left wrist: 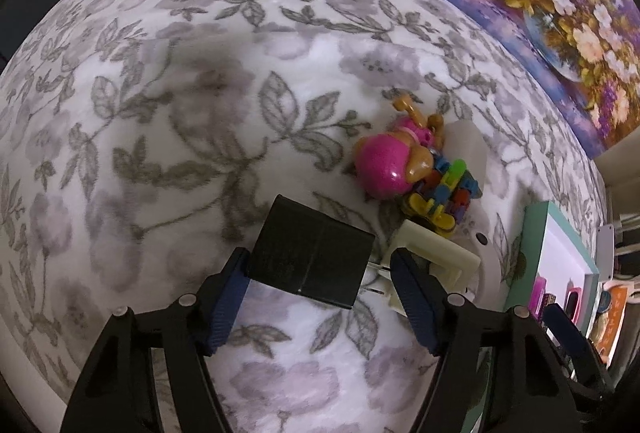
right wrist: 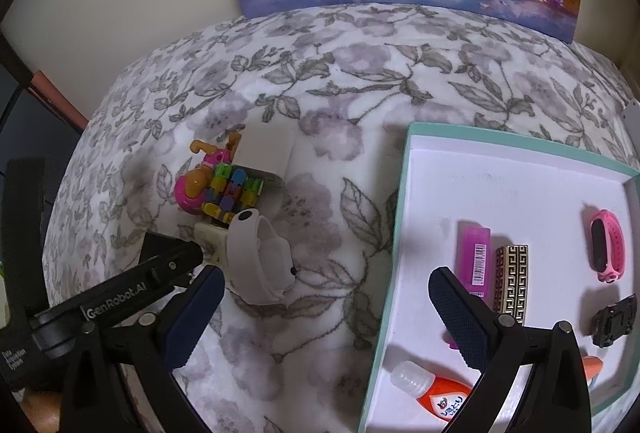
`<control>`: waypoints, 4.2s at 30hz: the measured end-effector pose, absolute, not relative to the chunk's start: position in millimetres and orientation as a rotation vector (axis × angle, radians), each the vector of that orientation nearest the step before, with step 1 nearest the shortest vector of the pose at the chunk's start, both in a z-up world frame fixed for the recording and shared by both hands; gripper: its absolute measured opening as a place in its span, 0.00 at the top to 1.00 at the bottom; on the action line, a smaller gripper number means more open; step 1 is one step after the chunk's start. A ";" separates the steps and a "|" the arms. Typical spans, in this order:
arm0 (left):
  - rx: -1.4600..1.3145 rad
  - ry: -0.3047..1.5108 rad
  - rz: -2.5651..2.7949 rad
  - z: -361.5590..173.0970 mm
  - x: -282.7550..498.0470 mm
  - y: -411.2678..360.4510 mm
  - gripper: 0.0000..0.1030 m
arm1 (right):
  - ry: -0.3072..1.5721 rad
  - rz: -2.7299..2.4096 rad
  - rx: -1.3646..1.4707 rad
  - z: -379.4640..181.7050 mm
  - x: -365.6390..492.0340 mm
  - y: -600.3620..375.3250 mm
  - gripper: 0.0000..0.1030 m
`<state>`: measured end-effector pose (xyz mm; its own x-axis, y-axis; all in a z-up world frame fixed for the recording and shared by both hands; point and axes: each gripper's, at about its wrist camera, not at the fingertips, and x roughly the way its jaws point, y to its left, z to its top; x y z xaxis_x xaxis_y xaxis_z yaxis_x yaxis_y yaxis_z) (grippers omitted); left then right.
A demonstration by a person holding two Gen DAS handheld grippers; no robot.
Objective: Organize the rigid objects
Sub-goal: 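Close the left gripper on the black charger while the right grasps the white roll, then lift the black charger and white roll toward the tray, then lower the black charger and white roll into the tray and open both grippers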
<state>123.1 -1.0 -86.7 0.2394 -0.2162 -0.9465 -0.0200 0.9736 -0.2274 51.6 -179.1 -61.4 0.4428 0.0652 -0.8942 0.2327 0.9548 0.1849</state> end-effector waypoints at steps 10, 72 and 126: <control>-0.265 1.321 -0.095 -81.4 120.5 22.0 0.29 | 1.084 -0.046 0.253 -58.6 53.7 -160.2 0.23; 0.025 1.174 -0.403 -14.0 53.4 -172.0 0.29 | 0.988 -0.377 0.466 -16.4 -19.7 -339.2 0.81; 0.154 1.168 -0.396 -14.8 41.3 -197.7 0.28 | 1.020 -0.393 0.399 -11.8 -29.8 -342.1 0.79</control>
